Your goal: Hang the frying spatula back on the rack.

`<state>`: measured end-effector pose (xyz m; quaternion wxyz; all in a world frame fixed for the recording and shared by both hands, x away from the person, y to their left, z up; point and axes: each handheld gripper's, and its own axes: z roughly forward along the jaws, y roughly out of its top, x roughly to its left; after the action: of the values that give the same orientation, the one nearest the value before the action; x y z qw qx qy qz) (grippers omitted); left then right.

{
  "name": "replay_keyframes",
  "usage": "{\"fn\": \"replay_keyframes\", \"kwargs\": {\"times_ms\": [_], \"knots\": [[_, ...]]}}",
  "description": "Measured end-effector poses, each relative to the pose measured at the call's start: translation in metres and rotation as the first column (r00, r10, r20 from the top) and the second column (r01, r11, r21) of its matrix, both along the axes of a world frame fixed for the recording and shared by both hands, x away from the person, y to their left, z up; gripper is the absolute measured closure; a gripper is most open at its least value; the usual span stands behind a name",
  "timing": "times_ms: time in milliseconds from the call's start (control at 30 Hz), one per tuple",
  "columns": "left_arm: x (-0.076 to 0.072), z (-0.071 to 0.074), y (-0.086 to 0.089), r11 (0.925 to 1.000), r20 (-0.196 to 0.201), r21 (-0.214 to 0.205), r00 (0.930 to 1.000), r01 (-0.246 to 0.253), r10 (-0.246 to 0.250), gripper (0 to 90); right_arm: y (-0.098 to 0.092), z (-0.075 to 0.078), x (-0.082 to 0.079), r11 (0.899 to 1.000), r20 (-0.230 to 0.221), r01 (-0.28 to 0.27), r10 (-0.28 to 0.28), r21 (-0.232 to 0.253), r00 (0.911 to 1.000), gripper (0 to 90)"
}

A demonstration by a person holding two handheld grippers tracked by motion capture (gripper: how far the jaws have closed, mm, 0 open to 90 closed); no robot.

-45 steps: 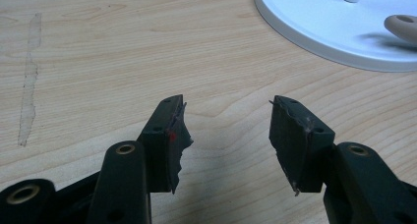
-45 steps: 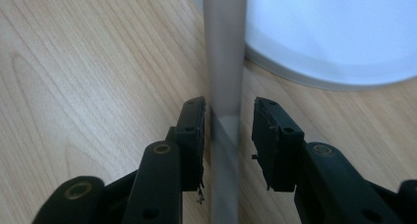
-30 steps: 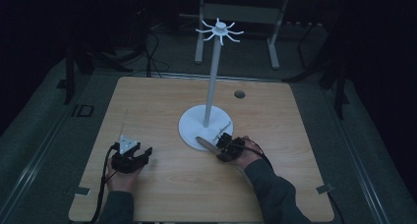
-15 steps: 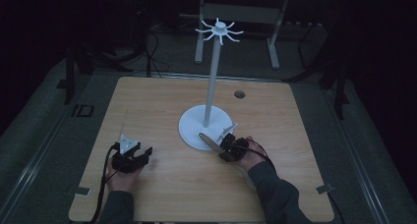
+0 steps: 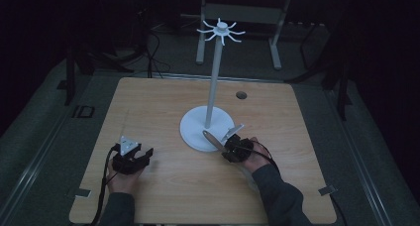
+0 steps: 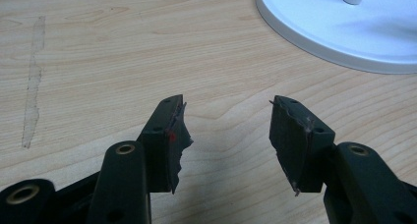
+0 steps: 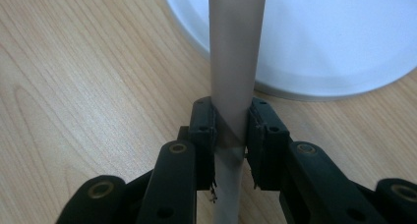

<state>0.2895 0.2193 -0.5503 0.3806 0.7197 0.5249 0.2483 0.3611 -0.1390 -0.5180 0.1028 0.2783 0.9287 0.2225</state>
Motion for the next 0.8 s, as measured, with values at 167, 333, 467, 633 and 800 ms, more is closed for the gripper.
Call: {"fn": "replay_keyframes", "kwargs": {"times_ms": [167, 333, 467, 633, 800], "knots": [[-0.001, 0.0, 0.0, 1.0, 0.003, 0.004, 1.0, -0.001, 0.001, 47.7, -0.004, 0.003, -0.002, 1.0, 0.017, 0.008, -0.008, 0.026, 0.9998, 74.7], [-0.001, 0.0, 0.0, 1.0, 0.004, 0.003, 1.0, -0.002, 0.002, 47.7, -0.01, 0.008, -0.002, 0.998, 0.042, 0.013, -0.016, 0.058, 0.999, 74.7], [-0.001, 0.0, 0.0, 1.0, 0.005, 0.004, 1.0, -0.004, 0.004, 47.7, -0.014, 0.014, -0.004, 0.996, 0.057, 0.023, -0.028, 0.089, 0.998, 74.7], [-0.001, 0.0, 0.0, 1.0, 0.006, 0.007, 1.0, -0.005, 0.004, 47.6, -0.019, 0.021, -0.005, 0.99, 0.089, 0.031, -0.044, 0.137, 0.995, 74.7], [-0.001, 0.0, 0.0, 0.9999, 0.007, 0.01, 0.9999, -0.007, 0.007, 47.4, -0.025, 0.029, -0.006, 0.981, 0.127, 0.042, -0.067, 0.19, 0.9897, 74.6]]}}
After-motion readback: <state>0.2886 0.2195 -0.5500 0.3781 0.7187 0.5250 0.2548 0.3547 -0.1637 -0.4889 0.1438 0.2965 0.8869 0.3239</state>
